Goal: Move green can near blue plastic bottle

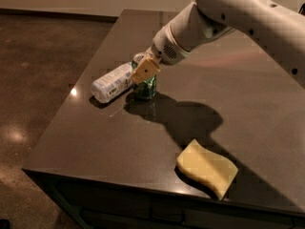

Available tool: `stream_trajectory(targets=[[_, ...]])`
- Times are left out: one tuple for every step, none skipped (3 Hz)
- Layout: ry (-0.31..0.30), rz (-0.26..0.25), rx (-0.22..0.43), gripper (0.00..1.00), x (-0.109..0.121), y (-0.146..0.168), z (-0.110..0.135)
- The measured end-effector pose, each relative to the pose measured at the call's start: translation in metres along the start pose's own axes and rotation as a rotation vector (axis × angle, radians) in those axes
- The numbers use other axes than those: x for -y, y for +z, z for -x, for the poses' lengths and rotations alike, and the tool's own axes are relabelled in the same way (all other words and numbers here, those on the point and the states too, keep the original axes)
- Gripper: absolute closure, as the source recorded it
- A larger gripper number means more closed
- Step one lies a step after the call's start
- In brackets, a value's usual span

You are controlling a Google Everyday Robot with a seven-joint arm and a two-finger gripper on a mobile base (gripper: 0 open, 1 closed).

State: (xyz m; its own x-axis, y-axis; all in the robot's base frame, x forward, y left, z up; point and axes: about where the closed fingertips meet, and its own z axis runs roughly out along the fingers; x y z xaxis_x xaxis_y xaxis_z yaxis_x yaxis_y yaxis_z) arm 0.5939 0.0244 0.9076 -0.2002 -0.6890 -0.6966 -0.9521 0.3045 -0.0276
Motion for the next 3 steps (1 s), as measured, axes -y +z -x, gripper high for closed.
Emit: stream_trajectory(targets=[[-0.002,0.003,-0.001,0.15,-0.001,0.0014,0.0006],[-0.003,0.006,-0.002,0.0,-0.0021,0.003,0.0012],[-0.003,0.006,-0.002,0.0,-0.0022,0.0031,0.0012]])
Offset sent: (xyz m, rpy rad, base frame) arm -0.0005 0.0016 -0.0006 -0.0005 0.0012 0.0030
